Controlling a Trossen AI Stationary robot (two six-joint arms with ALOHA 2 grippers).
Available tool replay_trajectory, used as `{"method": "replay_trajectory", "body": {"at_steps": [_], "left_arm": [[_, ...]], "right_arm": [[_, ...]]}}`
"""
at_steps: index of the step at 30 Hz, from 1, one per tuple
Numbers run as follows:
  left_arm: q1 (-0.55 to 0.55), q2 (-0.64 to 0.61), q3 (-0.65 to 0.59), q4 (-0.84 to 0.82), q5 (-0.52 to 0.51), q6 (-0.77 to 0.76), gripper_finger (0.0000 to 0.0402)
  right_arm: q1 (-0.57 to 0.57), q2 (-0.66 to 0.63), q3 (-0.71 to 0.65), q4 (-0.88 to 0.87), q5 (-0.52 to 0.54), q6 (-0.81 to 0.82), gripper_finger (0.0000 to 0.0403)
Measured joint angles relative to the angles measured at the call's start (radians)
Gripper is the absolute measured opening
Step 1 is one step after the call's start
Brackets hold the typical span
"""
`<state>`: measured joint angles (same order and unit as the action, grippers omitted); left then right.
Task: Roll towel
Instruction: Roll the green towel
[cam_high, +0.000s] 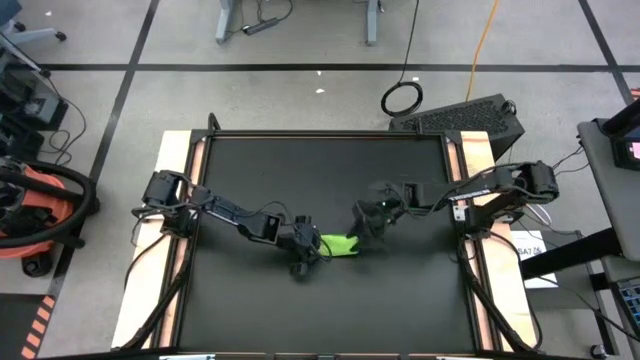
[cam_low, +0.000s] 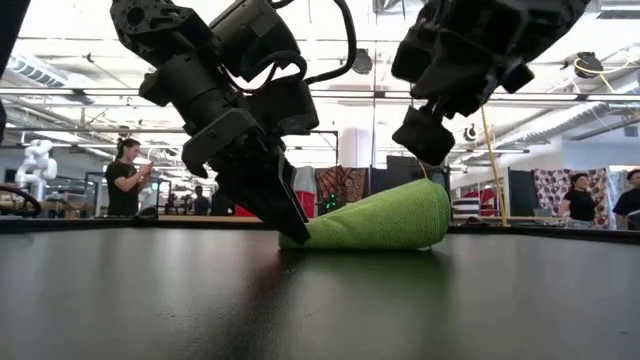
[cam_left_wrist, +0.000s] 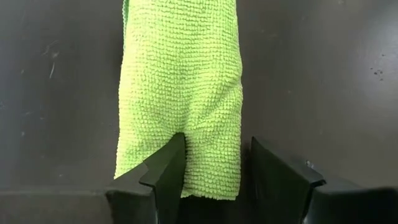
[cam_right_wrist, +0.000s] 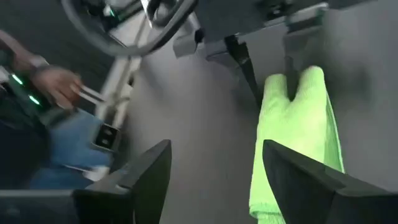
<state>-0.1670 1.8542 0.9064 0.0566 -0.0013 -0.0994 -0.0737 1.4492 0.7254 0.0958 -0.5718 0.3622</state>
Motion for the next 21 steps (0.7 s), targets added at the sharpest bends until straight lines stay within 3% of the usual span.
{"method": "replay_trajectory", "body": {"at_steps": [10,15,21], "left_arm": [[0.018,0.001,-0.001,-0.005,0.038,-0.001,0.0190],[0.022,0.001,-0.001,-0.005,0.055,-0.002,0.0190],[0.046,0.001,-0.001,-0.010,0.101,-0.028,0.0190]], "right_arm": [[0.176,0.011,0.000,-0.087,0.367,-0.240,0.0208],[0.187,0.019,0.000,-0.129,0.439,-0.274,0.0186],[0.190,0.063,0.000,-0.123,0.439,-0.293,0.0174]]}}
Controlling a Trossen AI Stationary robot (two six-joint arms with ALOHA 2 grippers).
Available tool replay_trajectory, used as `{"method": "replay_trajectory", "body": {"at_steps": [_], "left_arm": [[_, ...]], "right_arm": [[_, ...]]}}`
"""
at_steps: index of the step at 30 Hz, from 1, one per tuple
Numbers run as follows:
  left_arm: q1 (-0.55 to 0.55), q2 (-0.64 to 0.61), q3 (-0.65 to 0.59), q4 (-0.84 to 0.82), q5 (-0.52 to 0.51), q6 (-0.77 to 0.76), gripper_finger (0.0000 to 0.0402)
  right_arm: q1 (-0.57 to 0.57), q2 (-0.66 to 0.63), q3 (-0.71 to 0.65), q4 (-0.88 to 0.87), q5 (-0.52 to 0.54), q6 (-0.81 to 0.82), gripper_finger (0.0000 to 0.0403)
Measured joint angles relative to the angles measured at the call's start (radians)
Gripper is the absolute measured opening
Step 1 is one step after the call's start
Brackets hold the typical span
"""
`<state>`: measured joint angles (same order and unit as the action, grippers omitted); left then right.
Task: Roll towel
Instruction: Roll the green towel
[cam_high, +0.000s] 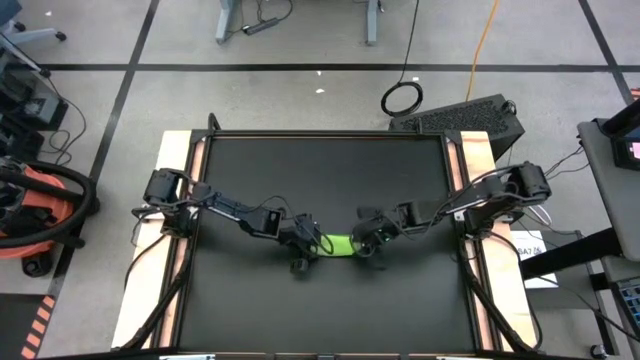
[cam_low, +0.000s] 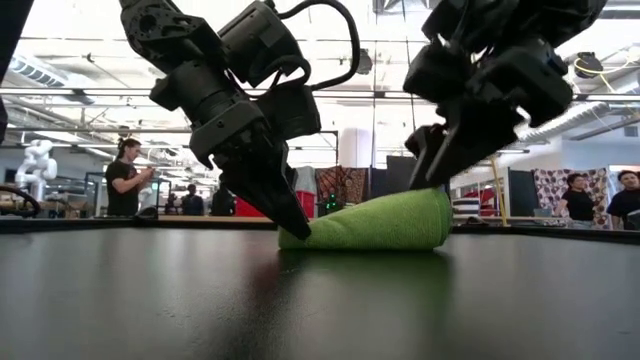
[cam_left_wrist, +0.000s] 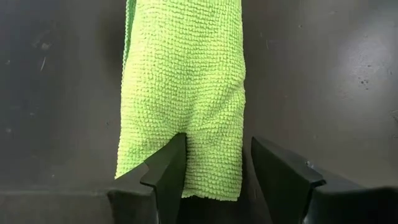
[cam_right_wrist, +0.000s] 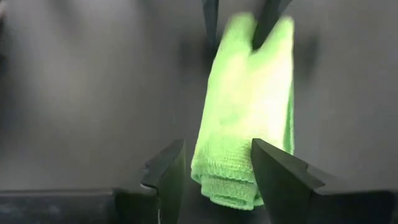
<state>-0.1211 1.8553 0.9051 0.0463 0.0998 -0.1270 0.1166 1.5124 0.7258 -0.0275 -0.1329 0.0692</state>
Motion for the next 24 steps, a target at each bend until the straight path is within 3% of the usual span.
{"method": "replay_trajectory", "body": {"at_steps": [11,15,24], "left_arm": [[0.008,0.001,0.000,-0.003,0.012,0.001,0.0190],[0.008,0.001,0.000,-0.009,0.013,0.002,0.0190],[0.009,-0.024,-0.003,-0.010,0.025,0.026,0.0190]], "right_arm": [[-0.026,0.164,0.004,0.008,-0.006,0.046,0.0173],[-0.035,0.210,0.007,0.020,-0.066,0.061,0.0173],[-0.044,0.136,-0.003,-0.004,-0.083,0.077,0.0173]]}}
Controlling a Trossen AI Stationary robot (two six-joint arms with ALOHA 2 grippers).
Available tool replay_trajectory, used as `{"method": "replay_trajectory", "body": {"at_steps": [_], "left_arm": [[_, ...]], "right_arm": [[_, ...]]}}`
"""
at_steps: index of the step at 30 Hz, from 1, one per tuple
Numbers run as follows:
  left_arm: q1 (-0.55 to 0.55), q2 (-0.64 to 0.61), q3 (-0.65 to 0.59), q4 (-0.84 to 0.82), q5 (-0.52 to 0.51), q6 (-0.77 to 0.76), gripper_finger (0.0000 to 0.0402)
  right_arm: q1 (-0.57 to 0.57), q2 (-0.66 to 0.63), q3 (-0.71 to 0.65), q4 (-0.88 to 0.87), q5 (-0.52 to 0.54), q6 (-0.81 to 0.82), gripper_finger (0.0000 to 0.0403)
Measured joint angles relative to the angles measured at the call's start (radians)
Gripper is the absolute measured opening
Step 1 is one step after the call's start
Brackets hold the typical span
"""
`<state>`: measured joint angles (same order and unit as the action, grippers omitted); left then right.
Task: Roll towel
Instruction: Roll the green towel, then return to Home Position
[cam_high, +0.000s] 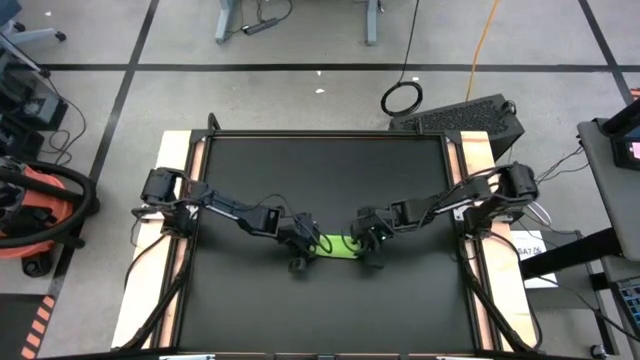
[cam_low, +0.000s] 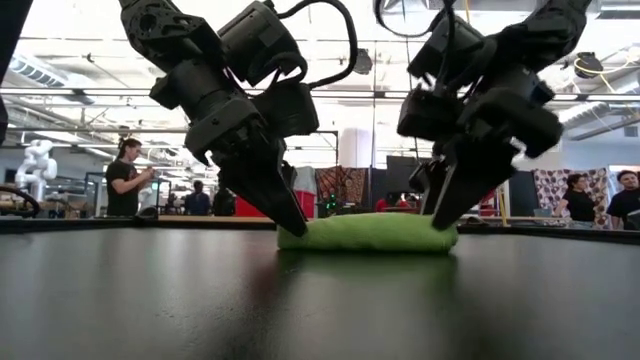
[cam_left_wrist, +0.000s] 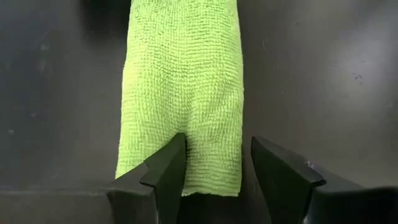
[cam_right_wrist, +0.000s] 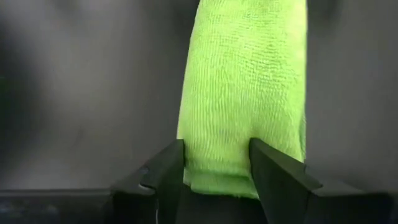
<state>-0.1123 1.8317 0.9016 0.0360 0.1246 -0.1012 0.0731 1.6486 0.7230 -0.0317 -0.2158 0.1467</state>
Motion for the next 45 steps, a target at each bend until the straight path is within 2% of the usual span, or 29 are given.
{"method": "replay_trajectory", "body": {"at_steps": [13,16,20,25,30,38,45], "left_arm": [[-0.008,-0.241,0.014,-0.098,-0.003,0.038,0.0190],[-0.010,-0.318,0.014,-0.152,-0.058,0.057,0.0190],[-0.008,-0.433,-0.012,-0.223,-0.197,0.082,0.0190],[-0.002,-0.612,-0.126,-0.221,-0.304,0.046,0.0190],[0.002,-0.813,-0.298,-0.192,-0.344,-0.067,0.0189],[0.001,-1.065,-0.542,-0.115,-0.371,-0.253,0.0189],[0.001,-1.194,-0.692,-0.072,-0.407,-0.358,0.0189]], "right_arm": [[-0.001,-0.348,0.000,-0.076,0.010,0.001,0.0174],[-0.001,-0.455,0.000,-0.089,0.064,-0.010,0.0174],[-0.002,-0.612,0.002,-0.157,0.172,-0.038,0.0174],[-0.002,-0.802,0.002,-0.307,0.291,-0.044,0.0173],[-0.003,-0.985,-0.046,-0.371,0.326,0.003,0.0173],[-0.006,-1.298,-0.318,-0.319,0.422,0.201,0.0173],[-0.006,-1.496,-0.532,-0.256,0.453,0.351,0.0173]]}}
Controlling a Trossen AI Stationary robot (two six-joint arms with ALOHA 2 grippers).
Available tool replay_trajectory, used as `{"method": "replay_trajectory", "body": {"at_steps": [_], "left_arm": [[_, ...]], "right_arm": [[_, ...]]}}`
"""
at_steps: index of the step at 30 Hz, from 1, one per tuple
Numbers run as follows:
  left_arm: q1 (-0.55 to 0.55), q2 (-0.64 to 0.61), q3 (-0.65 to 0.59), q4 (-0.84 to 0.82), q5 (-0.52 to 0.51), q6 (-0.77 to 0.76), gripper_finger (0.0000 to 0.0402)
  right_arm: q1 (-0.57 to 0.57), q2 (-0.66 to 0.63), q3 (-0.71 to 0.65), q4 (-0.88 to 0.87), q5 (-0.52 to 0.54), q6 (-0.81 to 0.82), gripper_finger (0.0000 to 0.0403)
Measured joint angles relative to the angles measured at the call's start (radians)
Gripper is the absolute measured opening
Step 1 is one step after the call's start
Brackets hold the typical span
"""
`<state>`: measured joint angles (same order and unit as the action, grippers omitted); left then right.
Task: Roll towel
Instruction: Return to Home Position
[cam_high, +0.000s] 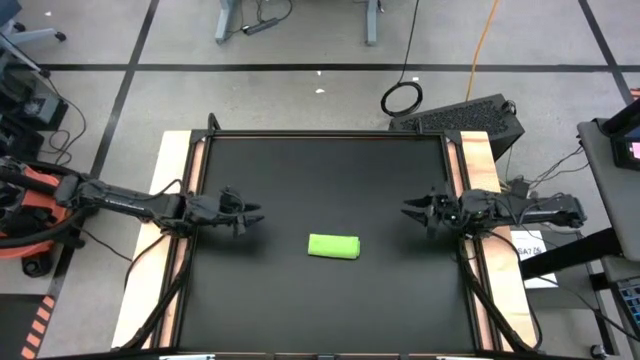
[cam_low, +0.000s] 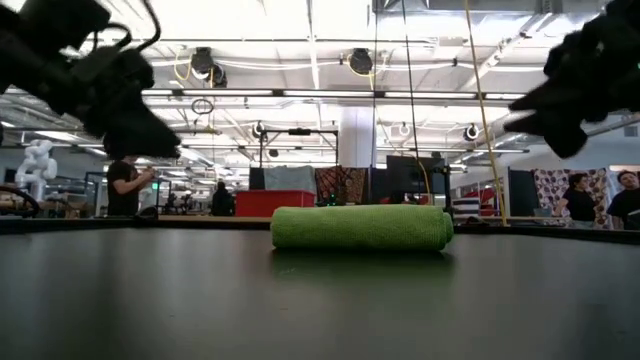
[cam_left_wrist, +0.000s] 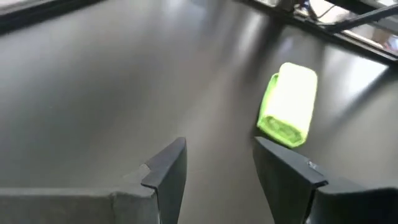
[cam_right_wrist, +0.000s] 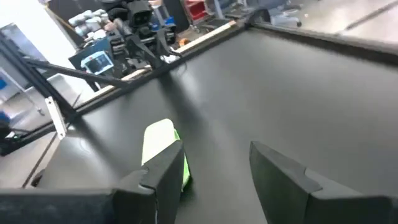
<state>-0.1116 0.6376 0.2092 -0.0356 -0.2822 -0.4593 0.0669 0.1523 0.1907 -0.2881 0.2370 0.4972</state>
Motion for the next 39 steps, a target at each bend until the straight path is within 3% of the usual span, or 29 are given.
{"method": "replay_trajectory", "body": {"at_steps": [5,13,39], "left_arm": [[0.000,-0.070,-0.099,0.062,-0.028,-0.059,0.0189],[0.000,-0.118,-0.185,0.051,-0.034,-0.160,0.0189],[0.000,-0.106,-0.188,0.071,-0.030,-0.083,0.0189]], "right_arm": [[0.000,-0.101,-0.088,0.003,0.035,0.057,0.0173],[0.000,-0.127,-0.084,0.000,0.196,0.009,0.0173],[0.000,-0.125,-0.084,-0.001,0.177,0.015,0.0173]]}}
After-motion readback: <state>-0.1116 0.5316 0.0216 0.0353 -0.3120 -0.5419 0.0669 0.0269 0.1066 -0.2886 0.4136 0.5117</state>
